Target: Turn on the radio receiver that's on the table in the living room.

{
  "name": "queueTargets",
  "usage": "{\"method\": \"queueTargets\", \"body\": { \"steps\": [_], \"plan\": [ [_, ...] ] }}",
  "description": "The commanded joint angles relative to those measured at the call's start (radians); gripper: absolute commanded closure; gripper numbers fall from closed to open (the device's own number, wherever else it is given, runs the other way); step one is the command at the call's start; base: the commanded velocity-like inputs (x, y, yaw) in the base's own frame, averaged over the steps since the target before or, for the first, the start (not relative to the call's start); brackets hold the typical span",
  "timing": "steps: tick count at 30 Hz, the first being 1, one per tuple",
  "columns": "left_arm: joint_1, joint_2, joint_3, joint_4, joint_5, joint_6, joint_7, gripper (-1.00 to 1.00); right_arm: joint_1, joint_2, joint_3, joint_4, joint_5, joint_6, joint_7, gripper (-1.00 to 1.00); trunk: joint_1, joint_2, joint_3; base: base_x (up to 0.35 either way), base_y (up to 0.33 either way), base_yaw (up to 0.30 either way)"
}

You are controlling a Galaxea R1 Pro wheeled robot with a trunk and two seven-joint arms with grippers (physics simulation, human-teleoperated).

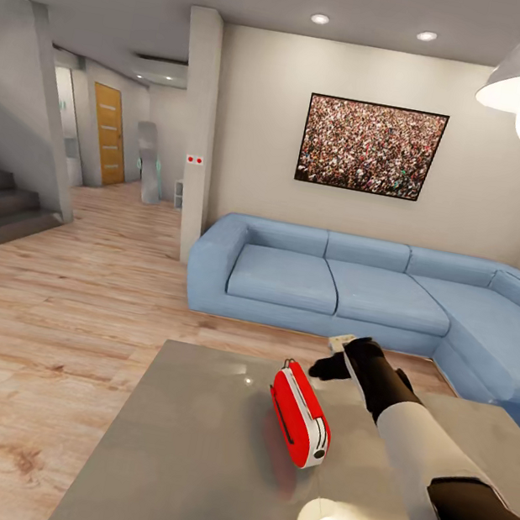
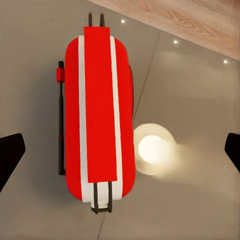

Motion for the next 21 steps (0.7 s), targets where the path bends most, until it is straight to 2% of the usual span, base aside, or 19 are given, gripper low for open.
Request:
{"method": "queueTargets", "body": {
  "steps": [1, 9, 13, 16, 18, 21],
  "plan": [
    [0.0, 0.0, 0.0, 0.0, 0.0, 0.0, 0.0, -1.0, 0.0, 0.003, 0.002, 0.0, -0.001, 0.0, -0.003, -1.0, 0.0, 0.0, 0.0, 0.0, 0.0, 0.0],
    [0.0, 0.002, 0.002, -0.003, 0.001, -0.001, 0.002, -1.0, 0.0, 0.007, 0.007, 0.001, -0.002, 0.0, 0.005, -1.0, 0.0, 0.0, 0.0, 0.0, 0.0, 0.0],
    [0.0, 0.014, 0.024, -0.024, 0.001, 0.0, 0.002, -1.0, 0.0, 0.009, 0.008, 0.002, -0.003, 0.0, 0.008, -1.0, 0.0, 0.0, 0.0, 0.0, 0.0, 0.0],
    [0.0, 0.031, 0.062, -0.066, 0.001, 0.004, 0.001, -1.0, 0.0, 0.009, 0.008, 0.002, -0.003, 0.0, 0.008, -1.0, 0.0, 0.0, 0.0, 0.0, 0.0, 0.0],
    [0.0, 0.036, 0.072, -0.09, 0.001, 0.005, 0.0, -1.0, 0.0, 0.009, 0.008, 0.002, -0.003, 0.0, 0.008, -1.0, 0.0, 0.0, 0.0, 0.0, 0.0, 0.0],
    [0.0, 0.049, 0.09, -0.194, 0.001, 0.011, -0.002, -1.0, 0.0, 0.009, 0.008, 0.002, -0.003, 0.0, 0.009, -1.0, 0.0, 0.0, 0.0, 0.0, 0.0, 0.0]
  ]
}}
